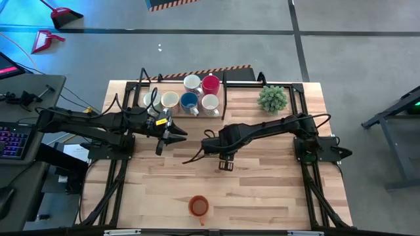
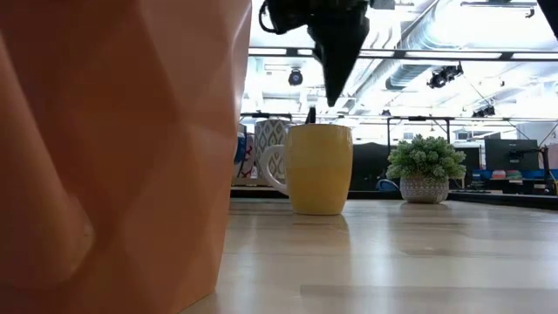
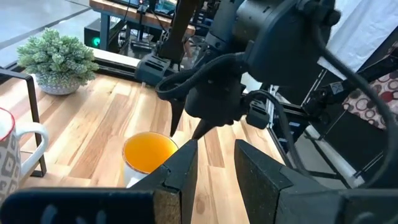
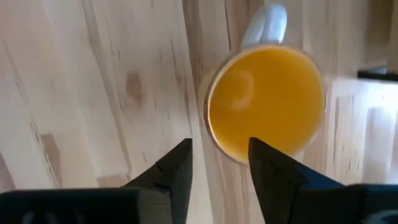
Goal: Place coffee mugs
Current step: Put the yellow mug on the shelf
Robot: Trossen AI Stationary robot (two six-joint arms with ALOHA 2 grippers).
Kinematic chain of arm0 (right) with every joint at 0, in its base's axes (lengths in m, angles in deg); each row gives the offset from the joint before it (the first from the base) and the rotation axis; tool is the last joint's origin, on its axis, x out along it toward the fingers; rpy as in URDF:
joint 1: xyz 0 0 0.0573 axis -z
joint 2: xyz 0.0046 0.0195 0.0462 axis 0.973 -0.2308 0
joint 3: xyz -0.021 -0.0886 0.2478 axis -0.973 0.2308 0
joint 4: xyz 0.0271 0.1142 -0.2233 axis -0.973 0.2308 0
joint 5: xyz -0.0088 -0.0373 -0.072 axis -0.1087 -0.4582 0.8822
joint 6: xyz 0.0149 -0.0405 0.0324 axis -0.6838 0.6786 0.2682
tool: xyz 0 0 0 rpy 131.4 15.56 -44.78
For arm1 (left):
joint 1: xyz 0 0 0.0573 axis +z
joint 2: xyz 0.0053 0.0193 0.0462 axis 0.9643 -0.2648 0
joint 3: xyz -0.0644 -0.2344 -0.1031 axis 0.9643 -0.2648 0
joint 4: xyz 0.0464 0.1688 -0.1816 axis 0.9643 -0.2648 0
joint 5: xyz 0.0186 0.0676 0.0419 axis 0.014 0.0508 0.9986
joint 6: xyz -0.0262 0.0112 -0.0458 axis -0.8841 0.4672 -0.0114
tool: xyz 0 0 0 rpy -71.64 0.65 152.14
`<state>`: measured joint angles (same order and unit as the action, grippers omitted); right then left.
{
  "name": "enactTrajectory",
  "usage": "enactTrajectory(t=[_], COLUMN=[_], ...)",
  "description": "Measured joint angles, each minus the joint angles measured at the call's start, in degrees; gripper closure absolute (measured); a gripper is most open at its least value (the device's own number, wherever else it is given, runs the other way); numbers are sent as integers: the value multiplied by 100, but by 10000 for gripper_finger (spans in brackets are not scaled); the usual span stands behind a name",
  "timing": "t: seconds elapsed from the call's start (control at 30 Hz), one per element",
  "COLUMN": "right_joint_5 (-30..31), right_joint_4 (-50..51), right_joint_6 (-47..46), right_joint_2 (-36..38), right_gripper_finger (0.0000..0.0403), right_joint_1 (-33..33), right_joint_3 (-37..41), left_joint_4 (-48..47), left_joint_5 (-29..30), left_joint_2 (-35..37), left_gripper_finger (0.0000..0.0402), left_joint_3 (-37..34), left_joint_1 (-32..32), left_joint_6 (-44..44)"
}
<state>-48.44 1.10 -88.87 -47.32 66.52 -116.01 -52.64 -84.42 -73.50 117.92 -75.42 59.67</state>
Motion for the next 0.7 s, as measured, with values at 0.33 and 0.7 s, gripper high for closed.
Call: enactTrajectory(t=[0.33, 0.7], right_joint_5=[11, 119], right_joint_4=[-166, -4], right_joint_6=[744, 929], right_joint_2=[-97, -348], right_gripper_finger=[245, 244], right_joint_1=[1, 89], right_joint_3=[4, 7], left_joint_4=[0, 8], left_joint_5=[0, 0], left_joint_2=[1, 0], left_gripper_finger=[308, 308], left_joint_3=[0, 0], left_joint_1=[-1, -2], left_joint_6=[0, 4])
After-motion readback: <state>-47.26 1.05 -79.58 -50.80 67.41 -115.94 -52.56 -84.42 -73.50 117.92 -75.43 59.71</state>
